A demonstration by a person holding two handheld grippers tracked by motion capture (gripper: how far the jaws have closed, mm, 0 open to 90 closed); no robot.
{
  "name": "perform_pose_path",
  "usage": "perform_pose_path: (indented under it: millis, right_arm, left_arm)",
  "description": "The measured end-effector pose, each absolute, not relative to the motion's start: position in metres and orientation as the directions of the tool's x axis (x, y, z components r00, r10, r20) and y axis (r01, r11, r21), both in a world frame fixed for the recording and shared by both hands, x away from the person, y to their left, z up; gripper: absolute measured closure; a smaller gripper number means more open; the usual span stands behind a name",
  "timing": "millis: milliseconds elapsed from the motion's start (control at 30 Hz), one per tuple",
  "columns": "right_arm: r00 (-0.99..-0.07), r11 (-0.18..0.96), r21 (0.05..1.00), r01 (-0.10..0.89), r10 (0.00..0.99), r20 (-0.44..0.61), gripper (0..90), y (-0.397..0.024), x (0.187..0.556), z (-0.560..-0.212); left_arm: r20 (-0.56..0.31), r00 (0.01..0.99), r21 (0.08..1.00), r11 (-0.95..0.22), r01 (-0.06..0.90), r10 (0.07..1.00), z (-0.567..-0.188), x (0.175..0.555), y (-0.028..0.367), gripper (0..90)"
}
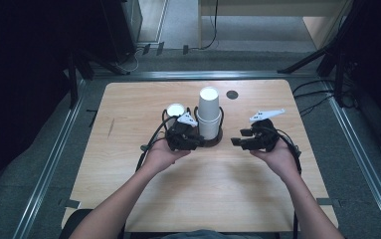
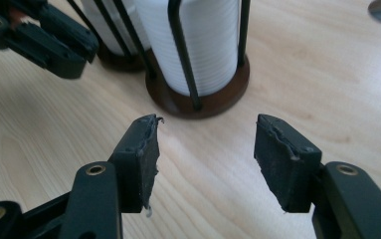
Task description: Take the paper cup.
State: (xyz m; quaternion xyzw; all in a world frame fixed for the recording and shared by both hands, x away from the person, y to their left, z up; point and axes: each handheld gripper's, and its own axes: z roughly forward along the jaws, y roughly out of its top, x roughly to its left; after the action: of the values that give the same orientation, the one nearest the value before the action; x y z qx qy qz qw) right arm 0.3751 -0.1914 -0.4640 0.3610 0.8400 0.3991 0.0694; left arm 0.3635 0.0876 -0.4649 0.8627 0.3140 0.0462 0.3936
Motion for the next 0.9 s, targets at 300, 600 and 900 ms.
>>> perform_pose_path:
  millis: [300,600,900]
  right_arm:
    - [-0.744,0.423,0.734,0.531,0.648,0.164,42.0,-0.186,0.388,-0.439]
    - [-0.751,0.424,0.755,0.500,0.646,0.135,41.9,-0.183,0.401,-0.406]
    - [-0.769,0.438,0.769,0.466,0.630,0.108,38.8,-0.172,0.413,-0.379]
  left_arm:
    - [-0.178,0.773,0.719,-0.456,0.525,0.609,-0.456,0.373,0.084,88.9]
    - [-0.178,0.742,0.719,-0.429,0.547,0.646,-0.450,0.376,0.078,89.7]
    - [-0.171,0.715,0.724,-0.406,0.558,0.678,-0.448,0.379,0.067,89.6]
